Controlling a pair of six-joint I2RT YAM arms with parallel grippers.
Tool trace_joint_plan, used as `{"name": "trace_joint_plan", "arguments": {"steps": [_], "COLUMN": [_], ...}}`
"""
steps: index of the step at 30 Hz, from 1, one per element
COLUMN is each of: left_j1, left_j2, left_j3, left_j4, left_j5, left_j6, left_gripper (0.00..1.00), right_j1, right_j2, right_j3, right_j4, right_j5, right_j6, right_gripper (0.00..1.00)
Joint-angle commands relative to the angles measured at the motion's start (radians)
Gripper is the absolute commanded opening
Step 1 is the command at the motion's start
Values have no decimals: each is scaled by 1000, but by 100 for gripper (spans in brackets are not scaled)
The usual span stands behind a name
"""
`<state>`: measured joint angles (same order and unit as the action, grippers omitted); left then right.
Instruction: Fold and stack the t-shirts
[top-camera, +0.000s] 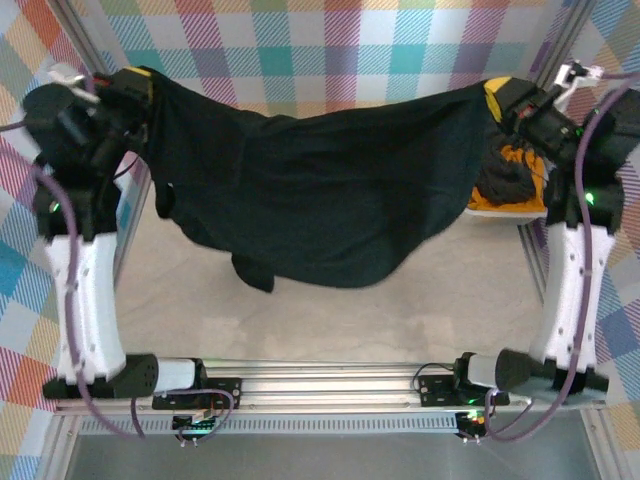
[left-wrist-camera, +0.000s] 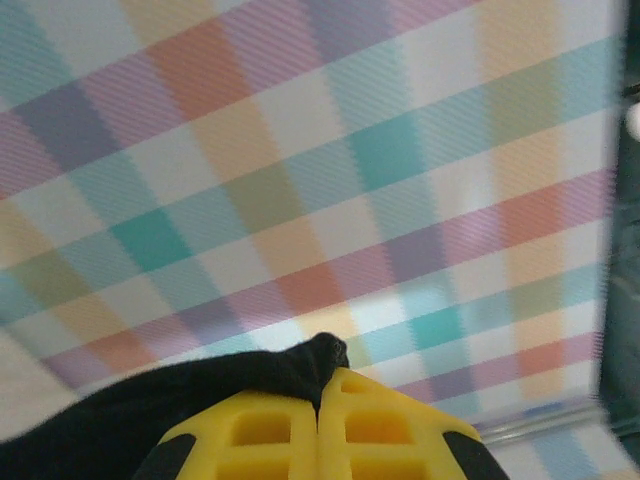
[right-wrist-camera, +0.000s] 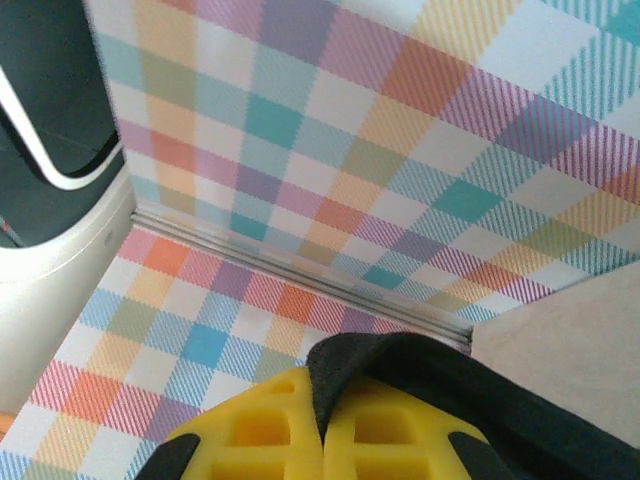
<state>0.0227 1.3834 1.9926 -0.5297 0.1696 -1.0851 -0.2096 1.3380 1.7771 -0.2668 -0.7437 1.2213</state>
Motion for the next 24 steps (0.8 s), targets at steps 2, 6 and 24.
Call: {"name": "trace_joint_plan", "arguments": {"steps": [2,6,24], "left_j1": [19,25,8], "left_j2": [229,382,148], "left_j3": [-16,129,34], "left_j4": [104,163,-82], "left_j5": [116,154,162], "left_j6": [6,6,95], "left_gripper": [0,0,0], "right_j1": [44,63,54], "right_j2": [188,335,353], "right_j3": [72,198,419], "right_j4": [60,68,-360], "right_j5": [-7,-14,75], "right_j6": [6,15,-184], "right_gripper": [0,0,0]}}
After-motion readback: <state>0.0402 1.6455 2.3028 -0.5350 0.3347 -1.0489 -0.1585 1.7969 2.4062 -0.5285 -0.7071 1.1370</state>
